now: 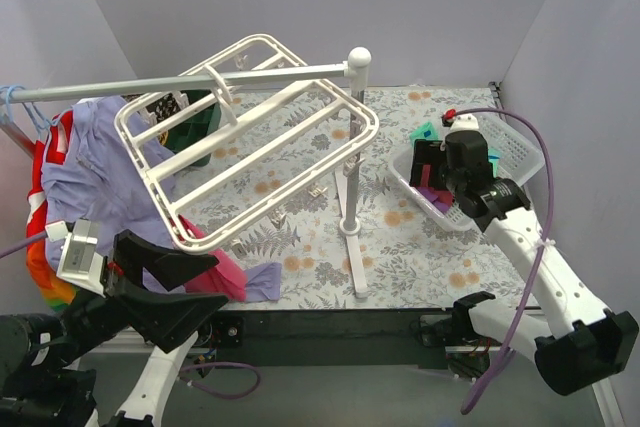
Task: Remove the socks clipped to the hanger
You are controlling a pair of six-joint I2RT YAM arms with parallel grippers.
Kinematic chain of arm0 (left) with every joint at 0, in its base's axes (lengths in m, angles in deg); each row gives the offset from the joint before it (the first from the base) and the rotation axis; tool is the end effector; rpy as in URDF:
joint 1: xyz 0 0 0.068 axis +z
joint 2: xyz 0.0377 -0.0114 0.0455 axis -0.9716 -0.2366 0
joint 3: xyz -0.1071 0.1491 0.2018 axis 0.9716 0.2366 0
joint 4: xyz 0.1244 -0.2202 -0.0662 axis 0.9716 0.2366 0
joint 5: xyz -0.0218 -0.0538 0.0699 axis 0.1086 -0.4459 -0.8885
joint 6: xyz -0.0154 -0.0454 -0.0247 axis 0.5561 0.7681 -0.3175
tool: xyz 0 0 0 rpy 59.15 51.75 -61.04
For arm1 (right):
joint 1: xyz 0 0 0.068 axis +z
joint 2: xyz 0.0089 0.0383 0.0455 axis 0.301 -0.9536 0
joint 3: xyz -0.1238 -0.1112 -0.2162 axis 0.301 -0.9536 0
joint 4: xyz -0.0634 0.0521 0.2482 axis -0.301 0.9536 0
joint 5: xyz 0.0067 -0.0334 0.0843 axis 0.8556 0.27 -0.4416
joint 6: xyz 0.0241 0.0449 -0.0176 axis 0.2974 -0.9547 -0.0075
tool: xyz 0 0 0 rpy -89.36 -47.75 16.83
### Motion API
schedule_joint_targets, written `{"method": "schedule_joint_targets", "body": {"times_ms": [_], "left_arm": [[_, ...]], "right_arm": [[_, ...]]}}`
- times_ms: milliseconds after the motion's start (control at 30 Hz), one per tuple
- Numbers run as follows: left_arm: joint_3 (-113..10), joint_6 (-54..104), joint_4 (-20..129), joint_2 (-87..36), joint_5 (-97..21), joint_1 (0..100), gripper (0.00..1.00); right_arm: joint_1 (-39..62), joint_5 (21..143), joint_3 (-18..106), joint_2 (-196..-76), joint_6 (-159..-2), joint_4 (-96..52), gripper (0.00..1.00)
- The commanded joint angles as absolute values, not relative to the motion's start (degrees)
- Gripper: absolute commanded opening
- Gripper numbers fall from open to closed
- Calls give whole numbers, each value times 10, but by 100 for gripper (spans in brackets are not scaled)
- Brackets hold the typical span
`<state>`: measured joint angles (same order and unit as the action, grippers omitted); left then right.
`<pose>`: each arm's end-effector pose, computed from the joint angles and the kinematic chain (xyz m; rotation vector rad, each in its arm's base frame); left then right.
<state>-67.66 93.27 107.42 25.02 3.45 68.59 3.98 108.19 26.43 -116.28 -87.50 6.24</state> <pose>-0.0732 -0.0175 0.4917 -0.1776 1.7043 -1.7754 0.2204 0.0745 0.3330 0.0438 2.1011 0.0190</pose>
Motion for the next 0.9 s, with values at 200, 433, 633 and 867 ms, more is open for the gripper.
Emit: {"method": "schedule_joint_targets", "body": {"times_ms": [200,433,633,867], "left_arm": [[-672,966,1072,276,65,683,73],[-684,990,1115,298,-36,679,72],[-596,1048,1045,345,-16,679,72],[-518,1077,987,371,-5,678,71]], "right_arm": [[65,952,197,-1053,-944,141,98],[65,896,184,-1058,-923,143,98],[74,843,167,-1054,-938,136,98],[131,773,104,-1039,-971,72,98]]}}
